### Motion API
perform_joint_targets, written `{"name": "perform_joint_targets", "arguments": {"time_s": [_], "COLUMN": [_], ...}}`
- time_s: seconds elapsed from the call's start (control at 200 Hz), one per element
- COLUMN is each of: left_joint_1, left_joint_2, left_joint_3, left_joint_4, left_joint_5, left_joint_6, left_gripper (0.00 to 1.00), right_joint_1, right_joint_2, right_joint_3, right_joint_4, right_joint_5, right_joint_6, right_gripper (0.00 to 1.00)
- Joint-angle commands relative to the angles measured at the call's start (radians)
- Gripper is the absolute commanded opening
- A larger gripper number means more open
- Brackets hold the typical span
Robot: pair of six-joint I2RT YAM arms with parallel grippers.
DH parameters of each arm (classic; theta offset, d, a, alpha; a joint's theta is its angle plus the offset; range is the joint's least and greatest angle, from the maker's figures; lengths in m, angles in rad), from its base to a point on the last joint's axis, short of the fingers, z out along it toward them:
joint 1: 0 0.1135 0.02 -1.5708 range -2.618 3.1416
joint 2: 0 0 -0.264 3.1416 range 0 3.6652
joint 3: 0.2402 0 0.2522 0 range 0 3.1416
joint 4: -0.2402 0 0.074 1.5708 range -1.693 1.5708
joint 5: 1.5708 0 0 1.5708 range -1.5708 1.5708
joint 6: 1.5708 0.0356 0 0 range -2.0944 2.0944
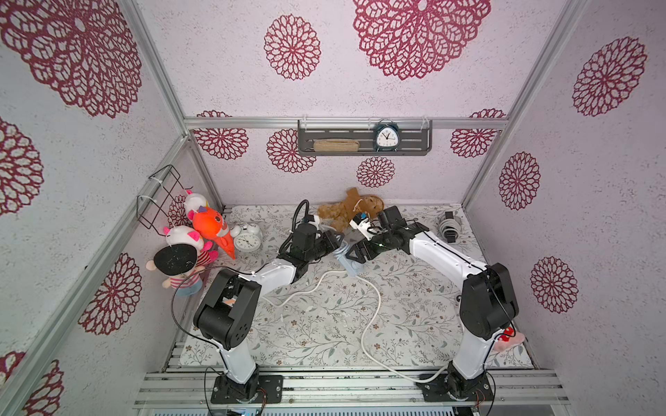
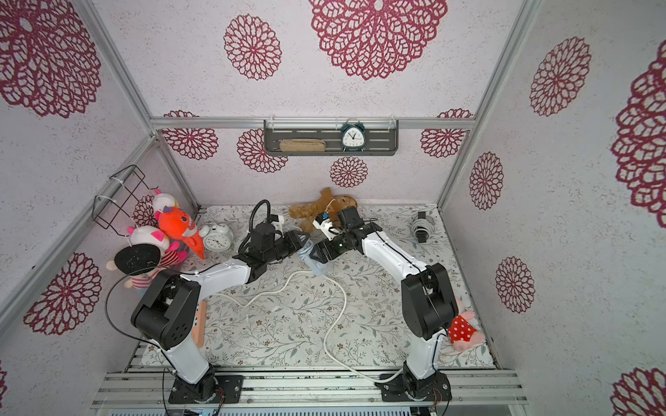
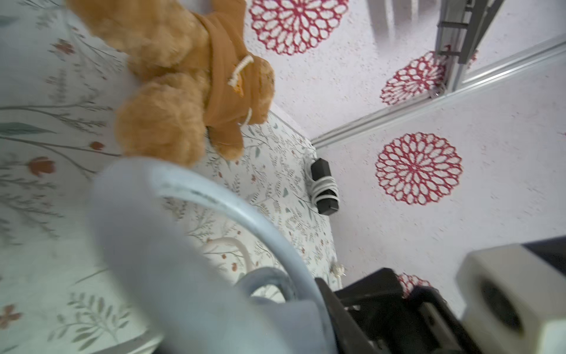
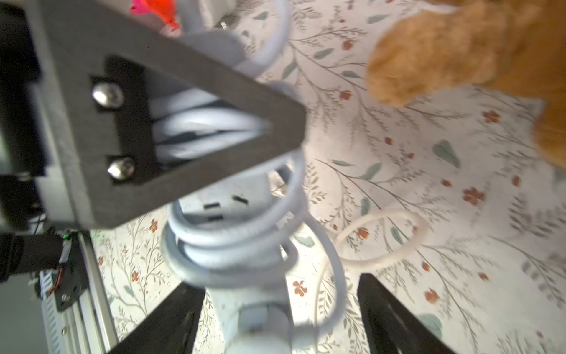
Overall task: Unwrap the cord wrapped around the power strip
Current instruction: Pick up the power strip from the center of the board, then remove the plug from the power strip.
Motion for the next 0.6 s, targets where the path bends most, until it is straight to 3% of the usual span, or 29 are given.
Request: {"name": "perform_joint_targets", "arguments": {"time_s": [0.0, 0.115, 0.255, 0.385, 0.595], "left_joint_1": [-0.002, -0.022, -0.068, -0.084, -0.084], "left_joint_2": [0.001, 0.033, 0.084, 0.136, 0.127], "left_joint_3": [-0.038, -0.092, -0.099, -0.101, -0.117], "left_joint_4": [0.227, 0.455, 0.631, 0.765, 0.783], "left_joint_5": [-0.147, -0.268, -0.371, -0.363, -0.344], "left_joint_6": [0.041, 0.062, 0.151, 0.150, 0.175], "left_gripper": [0.00, 0.00, 0.00, 0.00, 0.00], "right_joint_1": [-0.042, -0.049, -0.040, -0.037, -0.034], "right_joint_2": [-0.106, -0.105, -0.105, -0.073, -0.019], "right_joint_3": [0.010, -0.009, -0.078, -0.058, -0.053], "right_joint_4": [0.013, -0.060, 0.026, 0.040, 0.118], "right_joint_5": [0.189, 0.255, 0.157, 0.129, 0.075], "right_joint_6": [0.277, 0.531, 0.735, 0.771, 0.824], "right_gripper": [0.79, 0.71, 0.64, 0.61, 0.58]}}
